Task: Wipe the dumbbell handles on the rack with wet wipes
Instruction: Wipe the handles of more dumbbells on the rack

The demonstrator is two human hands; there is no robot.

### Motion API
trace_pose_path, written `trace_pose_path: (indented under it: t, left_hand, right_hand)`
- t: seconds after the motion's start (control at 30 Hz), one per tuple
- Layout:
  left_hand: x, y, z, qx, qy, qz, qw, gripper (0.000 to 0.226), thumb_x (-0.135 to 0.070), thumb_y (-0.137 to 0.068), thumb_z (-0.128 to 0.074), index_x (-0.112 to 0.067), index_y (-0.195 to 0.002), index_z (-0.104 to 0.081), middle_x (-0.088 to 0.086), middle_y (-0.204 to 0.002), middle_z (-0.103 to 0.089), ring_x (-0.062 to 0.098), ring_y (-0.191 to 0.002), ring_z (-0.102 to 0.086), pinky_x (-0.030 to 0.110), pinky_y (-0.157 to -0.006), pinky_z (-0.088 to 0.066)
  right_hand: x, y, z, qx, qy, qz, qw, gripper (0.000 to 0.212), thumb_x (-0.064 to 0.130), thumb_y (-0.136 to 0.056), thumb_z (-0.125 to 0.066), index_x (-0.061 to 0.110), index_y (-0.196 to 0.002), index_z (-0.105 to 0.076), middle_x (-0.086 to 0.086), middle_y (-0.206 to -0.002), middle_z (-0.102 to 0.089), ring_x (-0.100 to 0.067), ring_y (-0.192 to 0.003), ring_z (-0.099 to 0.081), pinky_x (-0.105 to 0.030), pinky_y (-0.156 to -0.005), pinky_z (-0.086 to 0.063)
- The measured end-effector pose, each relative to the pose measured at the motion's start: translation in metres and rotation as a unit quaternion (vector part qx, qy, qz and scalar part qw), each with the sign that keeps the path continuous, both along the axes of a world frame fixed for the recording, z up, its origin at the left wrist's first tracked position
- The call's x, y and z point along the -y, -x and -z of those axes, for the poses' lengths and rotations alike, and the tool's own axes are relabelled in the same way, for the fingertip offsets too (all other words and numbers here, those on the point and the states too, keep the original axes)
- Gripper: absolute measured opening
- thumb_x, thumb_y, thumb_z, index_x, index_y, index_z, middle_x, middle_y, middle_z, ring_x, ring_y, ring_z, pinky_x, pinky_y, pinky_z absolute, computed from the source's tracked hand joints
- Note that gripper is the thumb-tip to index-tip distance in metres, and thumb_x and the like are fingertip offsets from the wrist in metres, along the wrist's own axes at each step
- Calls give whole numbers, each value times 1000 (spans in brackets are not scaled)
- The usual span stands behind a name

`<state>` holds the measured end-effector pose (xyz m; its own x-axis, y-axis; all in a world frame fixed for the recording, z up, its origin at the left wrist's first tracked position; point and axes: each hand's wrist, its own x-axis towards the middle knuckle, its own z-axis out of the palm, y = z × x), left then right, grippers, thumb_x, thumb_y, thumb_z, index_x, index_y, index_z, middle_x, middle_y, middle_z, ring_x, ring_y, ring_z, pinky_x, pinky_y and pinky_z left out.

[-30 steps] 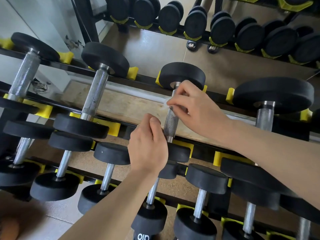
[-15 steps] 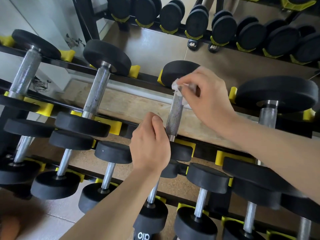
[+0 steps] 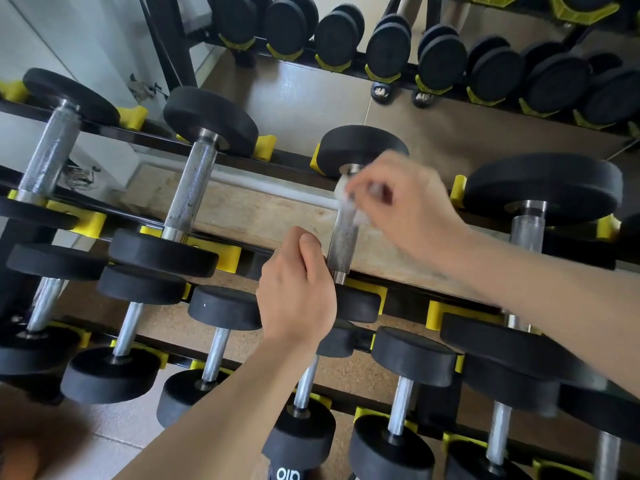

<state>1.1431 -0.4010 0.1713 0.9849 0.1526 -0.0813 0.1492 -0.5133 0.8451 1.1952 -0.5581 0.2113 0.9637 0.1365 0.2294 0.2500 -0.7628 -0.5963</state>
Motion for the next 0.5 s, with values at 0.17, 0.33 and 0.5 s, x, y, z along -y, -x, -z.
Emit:
trace_pose_path:
  t: [0.17,0.33,0.5]
  left_hand:
    - [0,0,0,3,-6,-1,1000,36,-33,-101,-26,-23,-83,-55,-5,-71,-62,15,-68,-58,46,-64,-51]
    - [0,-1,0,-4,-5,0,1000,34,-27,-105,-30,-21,-84,-56,-5,-72,-62,12,-69,-58,43,-63,-48]
    - [-1,1,0,0,0,0,1000,34,-27,-104,-30,-20,-82,-55,-5,-70,-60,13,-67,-56,41,-60,-46]
  right_hand:
    - [-10,1,20,5,42,8,999,13,10,-95,-63,10,-100,-75,6,-95,-51,-6,-81,-50,-8,-70,-37]
    - [-13,28,25,-71,16,-40,997,15,14,-92,-66,22,-98,-77,8,-92,-61,-3,-77,-53,-10,-70,-38]
    - [-4,19,7,-104,5,-54,993,13,17,-93,-66,22,-96,-78,16,-81,-59,5,-76,-54,-8,-71,-38]
